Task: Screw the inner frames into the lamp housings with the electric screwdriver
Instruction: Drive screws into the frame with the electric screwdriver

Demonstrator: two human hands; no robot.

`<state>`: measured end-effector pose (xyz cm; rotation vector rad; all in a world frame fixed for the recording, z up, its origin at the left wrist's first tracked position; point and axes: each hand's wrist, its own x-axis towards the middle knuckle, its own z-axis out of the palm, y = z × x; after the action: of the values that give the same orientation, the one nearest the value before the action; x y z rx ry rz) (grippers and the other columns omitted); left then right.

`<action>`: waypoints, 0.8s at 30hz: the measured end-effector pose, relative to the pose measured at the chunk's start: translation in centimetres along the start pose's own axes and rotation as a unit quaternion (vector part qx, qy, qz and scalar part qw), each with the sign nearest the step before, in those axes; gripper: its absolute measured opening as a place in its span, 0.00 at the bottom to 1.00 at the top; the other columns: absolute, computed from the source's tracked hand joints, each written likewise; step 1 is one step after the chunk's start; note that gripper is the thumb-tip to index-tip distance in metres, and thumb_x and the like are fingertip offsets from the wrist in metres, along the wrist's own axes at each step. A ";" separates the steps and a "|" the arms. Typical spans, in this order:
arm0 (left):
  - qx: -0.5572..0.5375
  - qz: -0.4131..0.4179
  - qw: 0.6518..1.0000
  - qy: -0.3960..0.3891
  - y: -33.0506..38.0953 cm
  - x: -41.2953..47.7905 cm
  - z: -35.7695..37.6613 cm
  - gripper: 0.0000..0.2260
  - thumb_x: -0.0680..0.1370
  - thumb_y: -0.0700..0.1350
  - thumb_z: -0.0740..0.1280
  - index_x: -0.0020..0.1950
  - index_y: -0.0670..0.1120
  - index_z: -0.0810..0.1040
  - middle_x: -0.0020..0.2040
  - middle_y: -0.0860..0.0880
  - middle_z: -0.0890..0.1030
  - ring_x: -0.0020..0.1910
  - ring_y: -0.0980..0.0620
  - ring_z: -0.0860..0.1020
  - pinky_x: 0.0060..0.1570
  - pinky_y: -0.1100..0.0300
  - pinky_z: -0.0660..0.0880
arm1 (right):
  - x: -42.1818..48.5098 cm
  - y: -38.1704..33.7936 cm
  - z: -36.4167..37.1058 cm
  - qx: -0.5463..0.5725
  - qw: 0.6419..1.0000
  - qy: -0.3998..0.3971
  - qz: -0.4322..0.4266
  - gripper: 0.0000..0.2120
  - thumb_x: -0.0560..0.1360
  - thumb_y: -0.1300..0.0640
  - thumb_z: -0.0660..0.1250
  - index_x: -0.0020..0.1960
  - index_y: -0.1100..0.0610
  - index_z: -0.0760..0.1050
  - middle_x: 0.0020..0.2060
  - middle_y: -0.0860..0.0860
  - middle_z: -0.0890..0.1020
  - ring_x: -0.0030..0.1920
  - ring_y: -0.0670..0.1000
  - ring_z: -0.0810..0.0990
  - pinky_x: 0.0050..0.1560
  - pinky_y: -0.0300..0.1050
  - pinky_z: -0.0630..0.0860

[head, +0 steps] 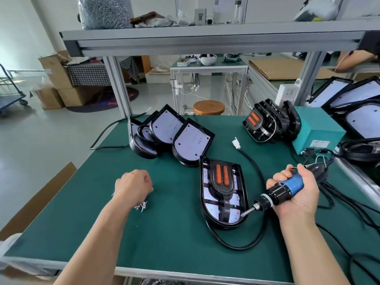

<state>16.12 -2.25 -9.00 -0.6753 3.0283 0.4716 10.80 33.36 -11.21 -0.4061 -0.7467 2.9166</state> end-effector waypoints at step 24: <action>-0.511 0.155 0.836 -0.124 10.9 -10.4 0.2 0.10 0.77 0.33 0.71 0.42 0.48 0.85 0.38 0.52 0.85 0.39 0.59 0.79 0.42 0.72 0.74 | -4.1 -1.1 5.9 0.048 0.993 0.067 -0.087 0.10 0.78 0.56 0.68 0.40 0.55 0.71 0.32 0.47 0.74 0.32 0.47 0.71 0.42 0.39 0.69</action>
<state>21.01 11.49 -5.38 -0.0388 2.4165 2.0455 13.13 30.96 -4.72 -0.4951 -0.5897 2.7181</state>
